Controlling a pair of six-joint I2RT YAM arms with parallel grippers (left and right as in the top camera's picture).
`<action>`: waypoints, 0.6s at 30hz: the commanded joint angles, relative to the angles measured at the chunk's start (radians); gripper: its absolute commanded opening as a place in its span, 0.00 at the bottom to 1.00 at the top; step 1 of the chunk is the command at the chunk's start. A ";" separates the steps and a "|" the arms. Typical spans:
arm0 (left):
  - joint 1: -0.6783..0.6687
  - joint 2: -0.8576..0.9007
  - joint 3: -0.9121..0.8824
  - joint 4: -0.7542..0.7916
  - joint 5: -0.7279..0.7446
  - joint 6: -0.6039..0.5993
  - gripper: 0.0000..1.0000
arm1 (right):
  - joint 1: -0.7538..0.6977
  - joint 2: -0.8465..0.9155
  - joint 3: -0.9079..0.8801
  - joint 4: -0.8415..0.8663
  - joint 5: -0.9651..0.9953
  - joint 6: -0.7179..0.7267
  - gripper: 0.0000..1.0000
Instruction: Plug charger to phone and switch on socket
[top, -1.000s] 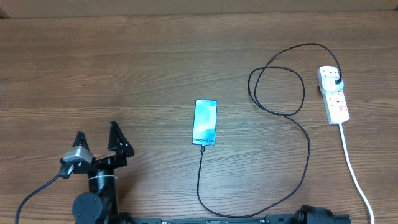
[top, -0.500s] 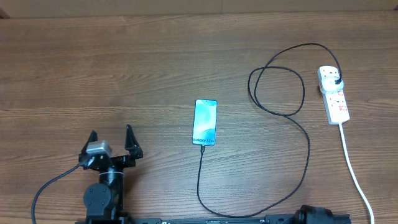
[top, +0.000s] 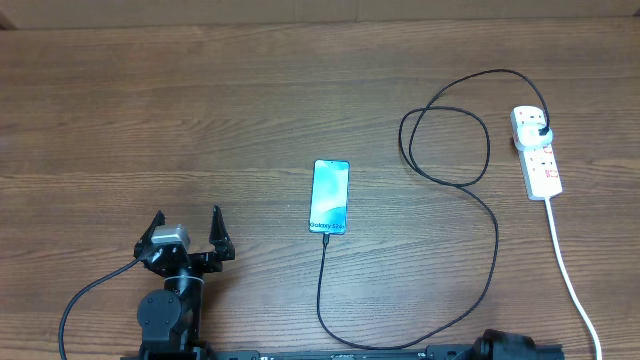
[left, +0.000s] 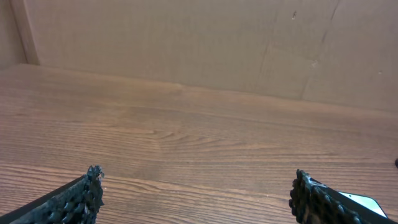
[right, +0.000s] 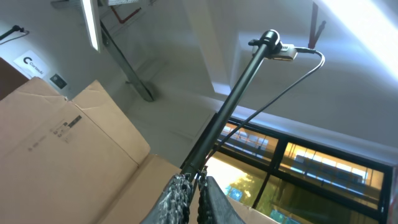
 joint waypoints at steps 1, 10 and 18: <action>0.010 -0.010 -0.005 0.002 0.012 0.023 1.00 | 0.006 -0.007 -0.004 0.004 -0.003 0.003 0.12; 0.010 -0.010 -0.005 0.002 0.012 0.023 1.00 | 0.011 -0.007 -0.021 0.045 -0.047 0.041 0.12; 0.010 -0.010 -0.005 0.002 0.011 0.023 1.00 | 0.074 -0.007 -0.021 0.045 -0.046 0.040 0.14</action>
